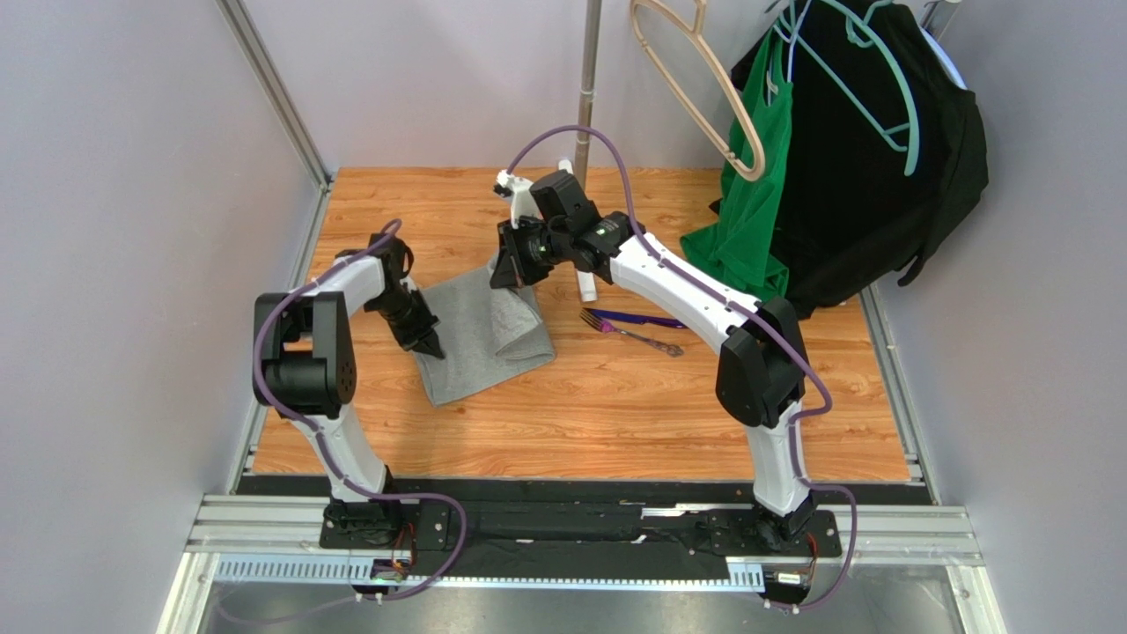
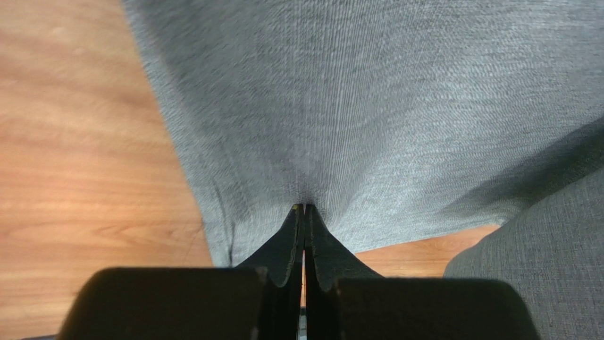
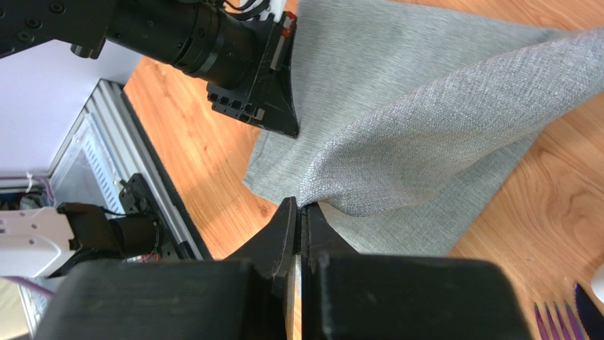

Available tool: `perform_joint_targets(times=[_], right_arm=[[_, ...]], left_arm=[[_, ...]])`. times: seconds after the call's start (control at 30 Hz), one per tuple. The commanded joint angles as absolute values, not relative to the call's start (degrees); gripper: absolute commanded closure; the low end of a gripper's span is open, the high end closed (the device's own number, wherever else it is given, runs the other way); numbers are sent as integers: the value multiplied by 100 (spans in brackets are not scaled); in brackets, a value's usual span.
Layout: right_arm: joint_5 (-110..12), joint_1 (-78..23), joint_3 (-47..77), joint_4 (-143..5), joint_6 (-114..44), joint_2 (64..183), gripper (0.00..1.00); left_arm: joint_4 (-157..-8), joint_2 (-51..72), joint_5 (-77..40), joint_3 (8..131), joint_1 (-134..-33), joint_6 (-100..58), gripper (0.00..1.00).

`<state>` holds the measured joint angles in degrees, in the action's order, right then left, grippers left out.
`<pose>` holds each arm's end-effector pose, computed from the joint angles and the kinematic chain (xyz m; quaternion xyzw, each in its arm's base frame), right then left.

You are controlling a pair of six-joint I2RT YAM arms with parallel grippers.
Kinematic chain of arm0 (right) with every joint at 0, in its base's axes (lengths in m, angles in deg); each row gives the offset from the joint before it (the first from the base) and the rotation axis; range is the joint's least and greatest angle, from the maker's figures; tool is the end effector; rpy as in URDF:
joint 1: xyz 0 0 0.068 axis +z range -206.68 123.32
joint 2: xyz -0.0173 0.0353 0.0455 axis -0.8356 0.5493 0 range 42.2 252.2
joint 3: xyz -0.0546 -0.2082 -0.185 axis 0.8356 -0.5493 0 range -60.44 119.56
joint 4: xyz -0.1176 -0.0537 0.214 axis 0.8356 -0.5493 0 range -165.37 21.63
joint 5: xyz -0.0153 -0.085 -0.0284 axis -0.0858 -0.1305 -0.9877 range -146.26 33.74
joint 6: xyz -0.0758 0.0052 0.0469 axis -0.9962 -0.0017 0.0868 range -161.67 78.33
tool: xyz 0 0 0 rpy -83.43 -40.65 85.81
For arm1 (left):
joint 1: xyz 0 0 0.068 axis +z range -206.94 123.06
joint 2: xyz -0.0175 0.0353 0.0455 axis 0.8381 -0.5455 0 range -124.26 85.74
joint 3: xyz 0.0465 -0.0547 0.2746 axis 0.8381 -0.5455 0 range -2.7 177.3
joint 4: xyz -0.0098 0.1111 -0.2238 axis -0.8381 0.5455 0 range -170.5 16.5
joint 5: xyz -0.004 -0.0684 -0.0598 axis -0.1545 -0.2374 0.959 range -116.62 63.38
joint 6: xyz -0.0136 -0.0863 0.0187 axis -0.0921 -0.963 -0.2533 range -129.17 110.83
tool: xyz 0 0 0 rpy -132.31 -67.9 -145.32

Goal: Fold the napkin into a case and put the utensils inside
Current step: Fold the rectangle-folded napkin at the center of the board.

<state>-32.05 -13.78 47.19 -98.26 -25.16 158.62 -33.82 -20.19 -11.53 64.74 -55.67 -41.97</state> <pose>0.3412 0.3616 0.2922 -0.2896 0.8373 0.3740 0.2741 0.3282 -0.0135 0.1300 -0.2848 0.9486 -0.1376 0.0045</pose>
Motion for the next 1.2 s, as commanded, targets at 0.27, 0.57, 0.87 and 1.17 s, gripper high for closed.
perform_joint_targets(times=[0.27,0.57,0.87,1.17], right_arm=[[-2576,-1265,5522,-9861,-2674,16234,100],[-2216,-905,5953,-9747,-2428,16691,100],[-1934,-606,6260,-9413,-1971,17341,100],[-1943,-482,6349,-8939,-1523,17816,100]], left_arm=[[-3259,-1190,-1143,6304,-4851,-3827,100],[-3031,-2087,-1765,6648,-4807,-3721,100],[-3233,-1903,-1801,6384,-4798,-3809,100],[-3400,-1533,-1669,6164,-4798,-3870,100]])
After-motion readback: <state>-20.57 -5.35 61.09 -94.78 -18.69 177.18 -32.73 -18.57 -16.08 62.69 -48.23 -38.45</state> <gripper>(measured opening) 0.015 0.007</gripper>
